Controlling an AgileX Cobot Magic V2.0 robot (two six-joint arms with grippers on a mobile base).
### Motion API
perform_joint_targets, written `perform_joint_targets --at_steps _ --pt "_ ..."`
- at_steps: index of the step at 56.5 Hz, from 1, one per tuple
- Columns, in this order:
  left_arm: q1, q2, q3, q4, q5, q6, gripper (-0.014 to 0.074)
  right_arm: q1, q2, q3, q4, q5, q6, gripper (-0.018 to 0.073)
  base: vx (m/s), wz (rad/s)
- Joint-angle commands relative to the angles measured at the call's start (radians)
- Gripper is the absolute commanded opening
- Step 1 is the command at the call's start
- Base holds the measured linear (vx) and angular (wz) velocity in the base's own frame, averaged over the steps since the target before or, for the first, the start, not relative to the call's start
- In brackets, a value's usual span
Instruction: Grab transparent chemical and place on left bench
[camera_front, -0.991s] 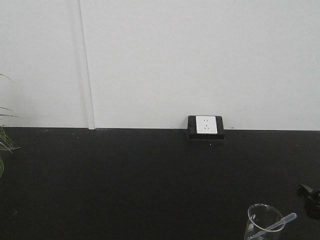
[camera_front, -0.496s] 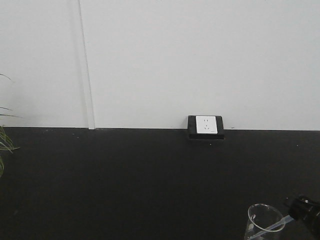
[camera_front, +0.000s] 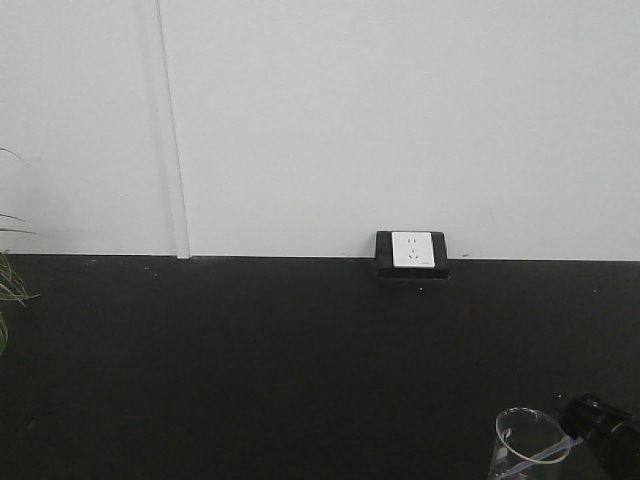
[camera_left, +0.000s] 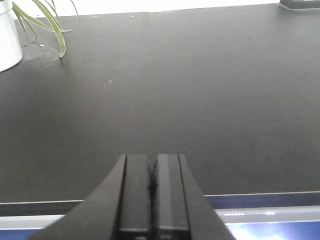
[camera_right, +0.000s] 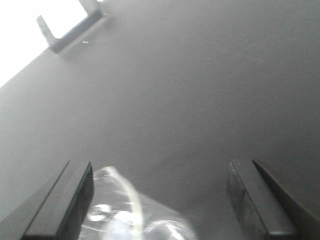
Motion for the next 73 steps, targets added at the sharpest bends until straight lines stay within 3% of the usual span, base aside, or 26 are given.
perform_joint_targets --at_steps 1,13,23,44,58,73 --pt "-0.002 -0.019 0.016 -0.001 -0.078 -0.008 -0.0003 0.003 -0.012 -0.029 -0.022 -0.100 0.017 0.0585 0.00 0.00" --pt "-0.002 -0.019 0.016 -0.001 -0.078 -0.008 -0.0003 0.003 -0.001 -0.029 -0.065 -0.114 0.042 0.0573 0.00 0.00" --pt "-0.002 -0.019 0.016 -0.001 -0.078 -0.008 -0.0003 0.003 -0.001 -0.029 -0.065 -0.114 0.042 0.0486 0.00 0.00" --pt "-0.002 -0.019 0.016 -0.001 -0.078 -0.008 -0.0003 0.003 -0.001 -0.029 -0.065 -0.114 0.057 -0.0010 0.00 0.00" --pt "-0.002 -0.019 0.016 -0.001 -0.078 -0.008 -0.0003 0.003 -0.009 -0.029 -0.070 -0.183 0.056 -0.0007 0.00 0.00" --pt "-0.002 -0.019 0.016 -0.001 -0.078 -0.008 -0.0003 0.003 -0.081 -0.029 -0.152 -0.245 0.056 -0.0003 0.00 0.00"
